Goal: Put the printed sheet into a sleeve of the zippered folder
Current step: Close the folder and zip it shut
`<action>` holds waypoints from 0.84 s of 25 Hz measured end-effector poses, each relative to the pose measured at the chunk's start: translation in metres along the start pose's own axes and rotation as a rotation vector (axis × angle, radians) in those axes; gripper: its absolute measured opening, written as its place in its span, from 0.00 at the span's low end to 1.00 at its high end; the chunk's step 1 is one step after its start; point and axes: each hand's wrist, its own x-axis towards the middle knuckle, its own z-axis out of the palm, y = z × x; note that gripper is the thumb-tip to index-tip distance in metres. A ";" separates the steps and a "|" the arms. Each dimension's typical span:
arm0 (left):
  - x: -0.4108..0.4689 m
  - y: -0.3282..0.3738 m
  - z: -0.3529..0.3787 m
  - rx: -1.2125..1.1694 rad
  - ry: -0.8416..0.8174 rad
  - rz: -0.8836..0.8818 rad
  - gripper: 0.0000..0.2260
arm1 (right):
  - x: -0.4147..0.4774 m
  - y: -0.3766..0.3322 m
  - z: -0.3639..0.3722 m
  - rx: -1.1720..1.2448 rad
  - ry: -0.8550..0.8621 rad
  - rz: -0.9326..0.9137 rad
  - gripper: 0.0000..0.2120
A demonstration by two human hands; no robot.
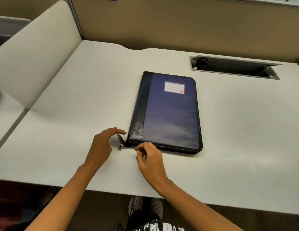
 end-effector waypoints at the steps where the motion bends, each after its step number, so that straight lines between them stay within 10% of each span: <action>1: -0.002 -0.005 -0.004 -0.006 -0.029 -0.002 0.32 | 0.003 -0.003 0.009 -0.055 -0.073 0.015 0.05; 6: -0.011 -0.009 -0.006 -0.085 -0.049 -0.050 0.14 | 0.019 -0.020 0.036 -0.235 -0.111 0.080 0.12; 21: -0.016 -0.008 -0.002 -0.179 0.036 -0.207 0.12 | 0.023 -0.029 0.042 -0.260 -0.075 0.155 0.15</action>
